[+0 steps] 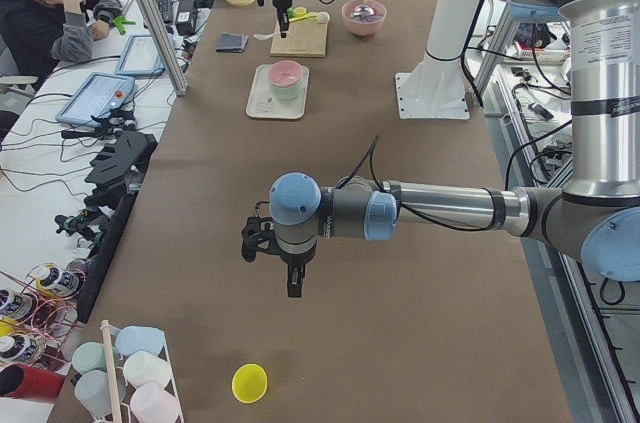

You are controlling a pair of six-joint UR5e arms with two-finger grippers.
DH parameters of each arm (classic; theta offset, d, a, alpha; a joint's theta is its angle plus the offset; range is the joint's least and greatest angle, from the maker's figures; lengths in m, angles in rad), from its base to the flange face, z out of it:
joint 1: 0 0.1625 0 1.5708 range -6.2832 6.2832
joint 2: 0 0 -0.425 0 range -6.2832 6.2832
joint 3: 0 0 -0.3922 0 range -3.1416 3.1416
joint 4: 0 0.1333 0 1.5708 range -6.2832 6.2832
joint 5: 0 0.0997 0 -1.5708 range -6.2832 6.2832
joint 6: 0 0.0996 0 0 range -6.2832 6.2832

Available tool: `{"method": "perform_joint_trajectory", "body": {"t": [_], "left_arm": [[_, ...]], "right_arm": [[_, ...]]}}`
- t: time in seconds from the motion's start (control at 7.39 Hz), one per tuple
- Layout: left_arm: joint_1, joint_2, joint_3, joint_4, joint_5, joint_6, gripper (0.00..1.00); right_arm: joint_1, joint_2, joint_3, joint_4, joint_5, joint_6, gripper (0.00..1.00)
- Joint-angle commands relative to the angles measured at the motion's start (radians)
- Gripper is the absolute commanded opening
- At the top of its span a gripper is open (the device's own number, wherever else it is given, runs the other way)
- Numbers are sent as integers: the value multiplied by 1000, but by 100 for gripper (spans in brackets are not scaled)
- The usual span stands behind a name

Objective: Stack pink bowl on green and place spoon
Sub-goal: 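Grasp the white spoon with the right gripper and lift it toward the tray, then lower the white spoon into the pink bowl with the right gripper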

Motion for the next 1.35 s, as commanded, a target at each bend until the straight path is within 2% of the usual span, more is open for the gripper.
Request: {"method": "perform_joint_trajectory", "body": {"t": [0.0, 0.27, 0.41, 0.81, 1.08, 1.22], "left_arm": [[-2, 8, -7, 4, 5, 0, 100], [-2, 8, -4, 4, 5, 0, 100], [-2, 8, -1, 3, 4, 1, 100], [0, 8, 2, 3, 4, 0, 100], [0, 14, 0, 1, 2, 0, 100], [0, 14, 0, 1, 2, 0, 100]], "right_arm": [[-78, 151, -70, -53, -47, 146, 0], [-161, 310, -220, -139, -115, 202, 0], [-184, 325, -242, -157, -125, 202, 0], [-193, 330, -229, -271, -124, 190, 0], [-193, 326, -235, -276, -127, 176, 0], [-193, 326, -242, -276, -137, 155, 12]]}}
